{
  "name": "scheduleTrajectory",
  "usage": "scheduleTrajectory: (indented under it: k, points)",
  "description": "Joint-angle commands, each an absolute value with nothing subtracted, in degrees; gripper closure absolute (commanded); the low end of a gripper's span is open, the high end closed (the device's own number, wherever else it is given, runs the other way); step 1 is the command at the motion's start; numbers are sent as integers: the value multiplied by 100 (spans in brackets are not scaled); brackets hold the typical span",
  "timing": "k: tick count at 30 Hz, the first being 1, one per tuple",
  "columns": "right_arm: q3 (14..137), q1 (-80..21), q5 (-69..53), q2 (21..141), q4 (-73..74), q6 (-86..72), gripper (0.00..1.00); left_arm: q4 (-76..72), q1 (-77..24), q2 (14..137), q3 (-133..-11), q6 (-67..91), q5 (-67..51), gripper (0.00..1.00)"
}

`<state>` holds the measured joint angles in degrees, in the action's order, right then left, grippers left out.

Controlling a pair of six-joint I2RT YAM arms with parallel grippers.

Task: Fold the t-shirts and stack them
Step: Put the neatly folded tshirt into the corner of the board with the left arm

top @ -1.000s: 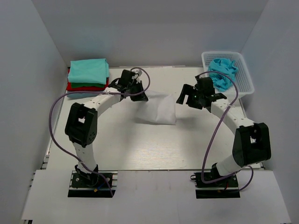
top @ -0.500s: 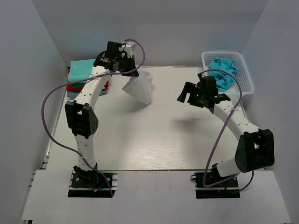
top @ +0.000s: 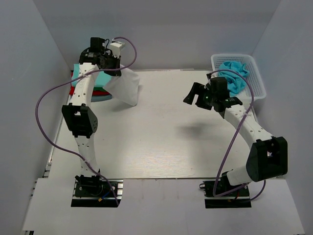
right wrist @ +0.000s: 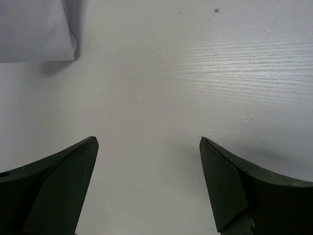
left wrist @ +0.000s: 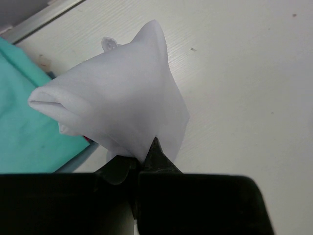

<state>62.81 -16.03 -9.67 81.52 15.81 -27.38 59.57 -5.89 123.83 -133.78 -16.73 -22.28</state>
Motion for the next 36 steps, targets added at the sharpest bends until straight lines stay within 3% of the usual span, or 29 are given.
scheduleTrajectory:
  k: [1, 16, 36]
  points:
    - [6618, -1582, -1274, 8270, 1292, -2856, 10, 5872, -387, 11865, -13526, -2197, -2145, 100]
    - [6908, -1600, -1169, 8657, 1318, -3006, 10, 4351, 430, 11637, -13755, -1784, -2407, 100]
    - [7716, -1617, -1090, 9316, 1512, -3041, 10, 3973, 1494, 12138, -13632, -1731, -2522, 100]
